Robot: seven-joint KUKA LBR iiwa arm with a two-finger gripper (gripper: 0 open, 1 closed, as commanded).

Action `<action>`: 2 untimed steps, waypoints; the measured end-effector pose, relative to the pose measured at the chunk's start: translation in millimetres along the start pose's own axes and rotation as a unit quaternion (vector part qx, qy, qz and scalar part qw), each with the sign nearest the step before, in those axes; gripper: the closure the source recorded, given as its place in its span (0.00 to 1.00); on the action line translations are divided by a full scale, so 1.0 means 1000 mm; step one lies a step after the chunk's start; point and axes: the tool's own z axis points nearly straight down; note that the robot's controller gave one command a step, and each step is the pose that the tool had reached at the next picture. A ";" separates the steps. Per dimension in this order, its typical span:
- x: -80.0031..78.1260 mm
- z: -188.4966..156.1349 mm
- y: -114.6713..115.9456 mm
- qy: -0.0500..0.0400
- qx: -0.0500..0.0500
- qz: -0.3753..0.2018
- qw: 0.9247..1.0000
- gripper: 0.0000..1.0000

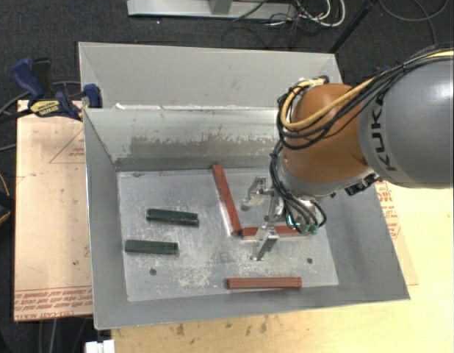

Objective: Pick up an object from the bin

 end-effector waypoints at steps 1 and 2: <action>-0.002 -0.004 0.000 -0.004 0.000 0.000 1.000 0.00; -0.038 0.089 -0.036 -0.010 0.000 -0.031 0.999 1.00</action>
Offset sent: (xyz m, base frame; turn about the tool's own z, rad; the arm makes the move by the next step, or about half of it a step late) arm 0.0331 -0.0369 -0.0939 -0.0650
